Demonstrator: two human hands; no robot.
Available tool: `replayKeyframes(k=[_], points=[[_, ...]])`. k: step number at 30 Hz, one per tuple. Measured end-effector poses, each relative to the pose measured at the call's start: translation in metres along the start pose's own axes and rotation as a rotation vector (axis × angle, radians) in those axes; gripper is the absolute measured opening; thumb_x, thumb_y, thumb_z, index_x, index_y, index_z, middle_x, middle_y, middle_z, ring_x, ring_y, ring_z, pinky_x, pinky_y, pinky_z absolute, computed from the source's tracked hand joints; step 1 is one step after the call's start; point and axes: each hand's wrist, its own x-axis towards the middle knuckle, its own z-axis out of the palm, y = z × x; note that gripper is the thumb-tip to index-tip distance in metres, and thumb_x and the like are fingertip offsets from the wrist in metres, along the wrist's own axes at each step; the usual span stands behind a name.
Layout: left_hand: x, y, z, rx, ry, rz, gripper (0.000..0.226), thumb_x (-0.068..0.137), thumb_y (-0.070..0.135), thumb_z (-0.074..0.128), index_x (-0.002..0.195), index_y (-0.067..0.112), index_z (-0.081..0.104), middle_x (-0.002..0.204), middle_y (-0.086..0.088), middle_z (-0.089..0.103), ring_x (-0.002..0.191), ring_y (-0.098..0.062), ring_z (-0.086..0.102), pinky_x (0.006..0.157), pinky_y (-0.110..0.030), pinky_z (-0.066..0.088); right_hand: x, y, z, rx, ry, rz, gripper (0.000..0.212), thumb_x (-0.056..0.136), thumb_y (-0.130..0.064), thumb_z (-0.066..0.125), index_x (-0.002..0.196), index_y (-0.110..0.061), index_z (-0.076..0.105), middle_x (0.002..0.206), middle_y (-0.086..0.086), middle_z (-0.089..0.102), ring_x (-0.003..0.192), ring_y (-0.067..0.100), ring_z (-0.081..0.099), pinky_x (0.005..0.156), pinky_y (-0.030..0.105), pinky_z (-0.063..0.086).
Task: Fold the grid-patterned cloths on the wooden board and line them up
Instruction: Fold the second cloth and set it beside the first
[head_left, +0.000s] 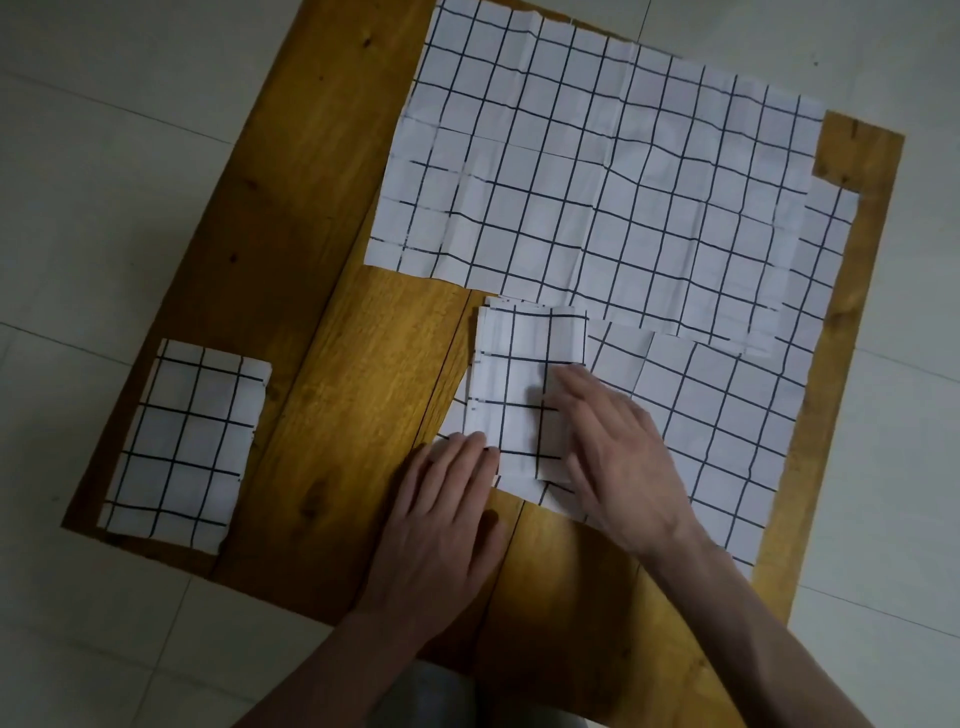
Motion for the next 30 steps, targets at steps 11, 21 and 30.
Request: replayKeyframes(k=[11,21,30], points=[[0.015,-0.036,-0.013,0.134,-0.029,-0.032,0.07,0.109,0.053,0.027,0.162,0.007,0.03,0.172,-0.009,0.023,0.159,-0.026,0.02,0.124,-0.057,0.027,-0.032,0.001,0.004,-0.206,-0.033,-0.061,0.057,0.111,-0.053,0.03,0.155,-0.023,0.048,0.155,0.002,0.05,0.145,0.023,0.046,0.125,0.05,0.026],[0.043,-0.01,-0.019,0.08,0.007,-0.046,0.073,0.11,0.053,0.02,0.165,0.005,0.016,0.175,-0.01,0.009,0.162,-0.024,0.005,0.128,-0.053,0.02,-0.035,-0.056,0.031,-0.167,0.012,0.288,0.061,0.105,-0.051,0.045,0.156,-0.016,0.046,0.151,0.006,0.049,0.127,0.027,0.052,0.096,0.043,0.052],[-0.003,0.021,0.003,0.032,-0.013,0.035,0.063,0.111,0.035,0.032,0.164,0.003,0.022,0.174,-0.012,0.013,0.162,-0.025,0.011,0.126,-0.051,0.028,-0.046,-0.051,0.034,-0.13,0.034,0.038,0.058,0.11,-0.032,0.035,0.164,-0.012,0.026,0.173,0.005,0.019,0.161,0.02,0.016,0.128,0.043,0.021]])
